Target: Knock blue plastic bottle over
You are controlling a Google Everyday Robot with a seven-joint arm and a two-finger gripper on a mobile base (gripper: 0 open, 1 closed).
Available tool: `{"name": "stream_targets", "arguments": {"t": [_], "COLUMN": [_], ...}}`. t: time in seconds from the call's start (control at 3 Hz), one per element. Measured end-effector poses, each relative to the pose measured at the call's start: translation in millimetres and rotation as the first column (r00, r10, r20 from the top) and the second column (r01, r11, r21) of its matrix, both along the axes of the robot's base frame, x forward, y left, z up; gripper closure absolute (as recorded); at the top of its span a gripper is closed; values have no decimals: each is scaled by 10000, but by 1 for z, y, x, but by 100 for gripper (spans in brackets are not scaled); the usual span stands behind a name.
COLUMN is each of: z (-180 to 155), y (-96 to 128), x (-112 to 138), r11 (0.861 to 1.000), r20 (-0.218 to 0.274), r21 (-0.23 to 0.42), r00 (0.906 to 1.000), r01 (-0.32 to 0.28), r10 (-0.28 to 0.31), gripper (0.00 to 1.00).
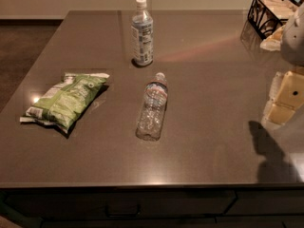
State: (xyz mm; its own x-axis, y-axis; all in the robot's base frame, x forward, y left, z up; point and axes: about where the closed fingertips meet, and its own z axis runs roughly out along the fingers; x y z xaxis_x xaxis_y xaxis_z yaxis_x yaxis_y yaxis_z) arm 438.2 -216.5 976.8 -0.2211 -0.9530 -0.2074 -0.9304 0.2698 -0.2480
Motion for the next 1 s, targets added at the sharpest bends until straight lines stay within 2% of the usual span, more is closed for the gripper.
{"name": "stream_targets", "arguments": {"t": [0.33,0.67,1.0], "z": [0,3,0], "y": [0,15,46], "x": [0,19,68], "r11": [10000,9993,9913], "r20": [2,-1,284], "r21": [0,359,1235], "r00": [10000,10000,9984], "r01": [0,-64,458], "r10": [0,64,-496], "gripper": [0,0,0]}}
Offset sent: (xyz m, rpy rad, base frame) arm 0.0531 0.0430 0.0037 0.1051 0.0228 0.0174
